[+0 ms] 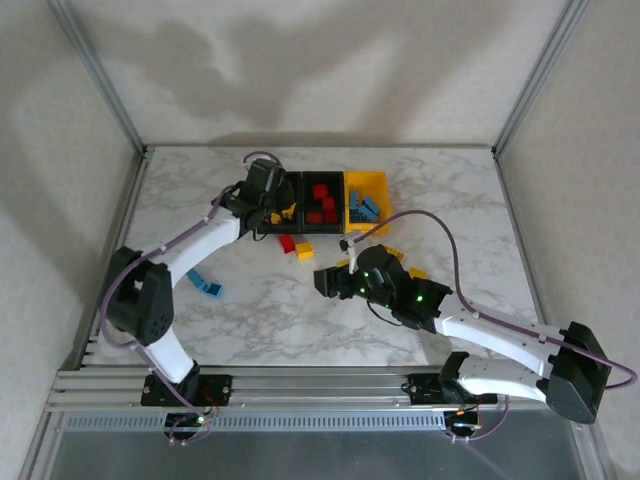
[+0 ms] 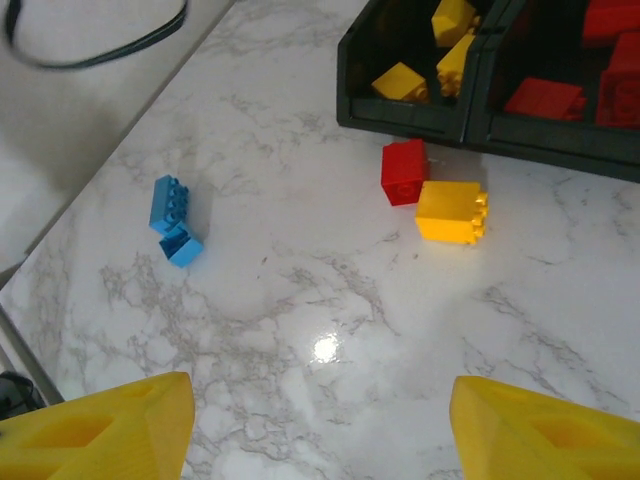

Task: Sort the legos into containers by color
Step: Place the lego in the container, then pick up the lego from the center of the table.

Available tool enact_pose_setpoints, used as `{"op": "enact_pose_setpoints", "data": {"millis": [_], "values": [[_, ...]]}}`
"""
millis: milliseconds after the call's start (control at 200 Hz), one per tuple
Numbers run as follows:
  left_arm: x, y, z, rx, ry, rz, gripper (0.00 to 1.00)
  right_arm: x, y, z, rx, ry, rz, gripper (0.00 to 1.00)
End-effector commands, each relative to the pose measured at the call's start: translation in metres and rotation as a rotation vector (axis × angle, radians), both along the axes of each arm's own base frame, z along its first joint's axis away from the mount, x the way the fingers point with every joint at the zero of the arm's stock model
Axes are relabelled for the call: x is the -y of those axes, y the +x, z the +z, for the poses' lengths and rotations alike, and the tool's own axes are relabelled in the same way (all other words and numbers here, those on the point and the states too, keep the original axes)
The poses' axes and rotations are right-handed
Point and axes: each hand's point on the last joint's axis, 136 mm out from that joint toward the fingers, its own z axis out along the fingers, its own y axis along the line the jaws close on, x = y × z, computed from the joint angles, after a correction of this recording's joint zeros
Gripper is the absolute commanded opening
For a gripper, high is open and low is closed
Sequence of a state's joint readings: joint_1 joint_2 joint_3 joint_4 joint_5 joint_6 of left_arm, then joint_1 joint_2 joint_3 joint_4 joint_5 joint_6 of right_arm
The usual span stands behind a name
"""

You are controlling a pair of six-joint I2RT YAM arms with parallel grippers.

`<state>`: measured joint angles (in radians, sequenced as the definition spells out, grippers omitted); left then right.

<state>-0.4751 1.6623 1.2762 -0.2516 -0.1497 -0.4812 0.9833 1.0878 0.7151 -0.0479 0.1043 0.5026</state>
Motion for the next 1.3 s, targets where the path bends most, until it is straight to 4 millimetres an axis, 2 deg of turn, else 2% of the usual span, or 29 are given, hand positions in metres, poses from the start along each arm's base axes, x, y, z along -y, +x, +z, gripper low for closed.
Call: {"op": "enact_pose_setpoints", "data": {"millis": [0, 85, 175, 401, 586, 756, 976, 1111, 1297], "values": [[-0.002, -0.032, -0.021, -0.094, -0.028, 0.026, 0.59, 0.018, 0.003, -0.005, -0.016, -0.012, -0.061, 0.69], [0.002, -0.049, -0.031, -0.123, -0.052, 0.044, 0.59, 0.025, 0.004, -0.006, -0.025, -0.014, -0.084, 0.69], [0.008, -0.062, -0.039, -0.143, -0.068, 0.067, 0.64, 0.033, 0.004, -0.01, -0.037, -0.022, -0.104, 0.69], [0.042, -0.081, -0.058, -0.165, -0.131, 0.067, 0.67, 0.055, 0.0, -0.042, -0.082, -0.124, -0.142, 0.7], [0.063, -0.079, -0.082, -0.212, -0.075, 0.07, 0.72, 0.063, -0.005, -0.045, -0.089, -0.1, -0.156, 0.7], [0.068, -0.077, -0.105, -0.241, -0.034, 0.096, 0.74, 0.067, -0.007, -0.041, -0.079, -0.083, -0.16, 0.7], [0.074, -0.072, -0.122, -0.257, 0.002, 0.108, 0.75, 0.07, -0.008, -0.043, -0.077, -0.083, -0.163, 0.7], [0.077, -0.07, -0.131, -0.265, 0.023, 0.113, 0.74, 0.07, -0.008, -0.042, -0.074, -0.077, -0.163, 0.7], [0.076, -0.066, -0.141, -0.281, 0.075, 0.12, 0.67, 0.072, -0.008, -0.043, -0.076, -0.08, -0.17, 0.7]]}}
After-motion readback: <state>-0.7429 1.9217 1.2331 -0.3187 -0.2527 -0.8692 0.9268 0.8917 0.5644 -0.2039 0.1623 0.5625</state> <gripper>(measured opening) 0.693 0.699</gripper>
